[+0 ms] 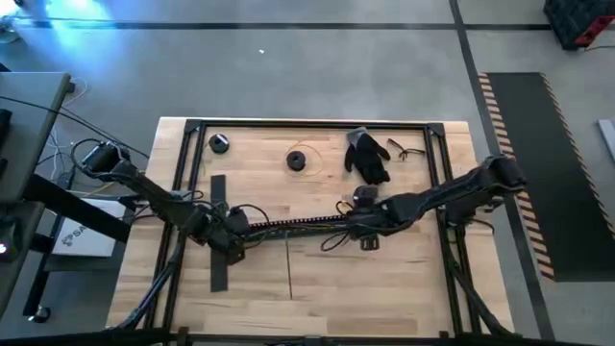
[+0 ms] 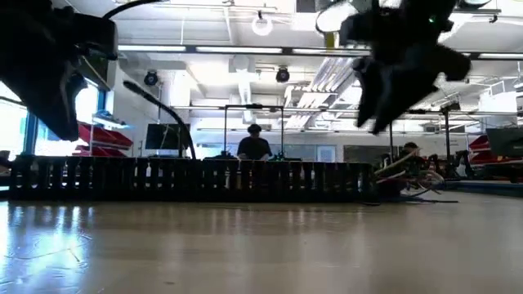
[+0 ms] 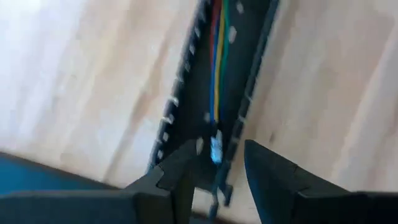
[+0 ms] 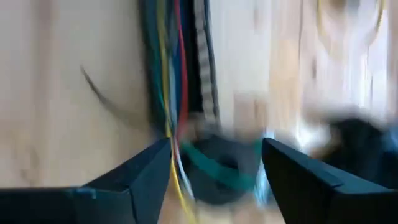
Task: Ziptie cables
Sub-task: Put the black zip tie cable into the black cable duct
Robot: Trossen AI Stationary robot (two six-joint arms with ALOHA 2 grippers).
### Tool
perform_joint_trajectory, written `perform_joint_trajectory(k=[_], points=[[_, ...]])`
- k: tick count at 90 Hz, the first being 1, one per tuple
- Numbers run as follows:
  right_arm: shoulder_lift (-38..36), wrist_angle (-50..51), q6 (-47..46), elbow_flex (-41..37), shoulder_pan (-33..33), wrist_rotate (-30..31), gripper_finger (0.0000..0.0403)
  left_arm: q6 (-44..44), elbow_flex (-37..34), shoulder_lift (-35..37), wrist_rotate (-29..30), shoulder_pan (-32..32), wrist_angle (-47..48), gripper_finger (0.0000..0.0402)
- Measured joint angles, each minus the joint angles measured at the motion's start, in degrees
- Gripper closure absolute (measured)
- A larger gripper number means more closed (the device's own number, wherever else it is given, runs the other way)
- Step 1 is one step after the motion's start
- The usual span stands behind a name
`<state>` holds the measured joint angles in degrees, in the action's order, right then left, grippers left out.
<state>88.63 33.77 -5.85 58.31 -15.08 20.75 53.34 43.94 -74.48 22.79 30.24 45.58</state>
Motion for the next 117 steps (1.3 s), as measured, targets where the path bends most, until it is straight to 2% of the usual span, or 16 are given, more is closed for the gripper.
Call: perform_joint_trajectory(k=[7,15,24,31,53,67,76,87,97,104,117], points=[[-0.36,-11.11,-0.37,-2.92,3.11,-1.36,0.0171,1.66,0.00,-0.16,2.72,-1.27,0.23,0.0285],[1.17,-17.80,-3.32,-5.69,8.25,-2.79,0.0194,1.76,-0.04,-0.27,4.88,-3.40,0.35,0.0289],[3.92,-19.85,-7.41,-7.30,13.62,-4.86,0.0230,-1.62,-0.04,-0.61,6.03,-6.38,0.20,0.0299],[5.41,-19.65,-8.96,-7.35,15.84,-6.52,0.0258,-6.47,-0.07,-1.63,4.71,-8.25,-1.68,0.0309],[6.22,-16.04,-6.94,-7.35,14.09,-15.51,0.0320,-15.06,-0.09,-9.19,-3.40,-10.39,-10.60,0.0328],[6.19,-11.06,-7.10,-7.40,10.68,-17.86,0.0331,-12.78,-0.07,-13.83,-9.11,-8.09,-18.59,0.0338],[6.04,-8.65,-7.92,-7.48,7.78,-17.72,0.0332,-9.29,1.04,-15.19,-9.37,-5.01,-20.48,0.0347],[5.04,-7.58,-11.22,-7.48,3.83,-13.92,0.0332,-4.66,4.24,-14.19,-5.64,-0.72,-16.94,0.0359],[2.59,-7.38,-14.69,-6.89,0.64,-5.43,0.0332,-0.57,8.69,-12.35,-1.00,2.08,-9.64,0.0367],[0.26,-6.54,-17.31,-6.05,-1.20,0.32,0.0332,6.56,11.31,-11.13,1.86,3.22,-2.73,0.0367],[-4.20,-7.06,-22.35,-4.99,-4.52,5.93,0.0332,21.97,11.78,-8.66,-2.83,3.24,6.14,0.0356]])
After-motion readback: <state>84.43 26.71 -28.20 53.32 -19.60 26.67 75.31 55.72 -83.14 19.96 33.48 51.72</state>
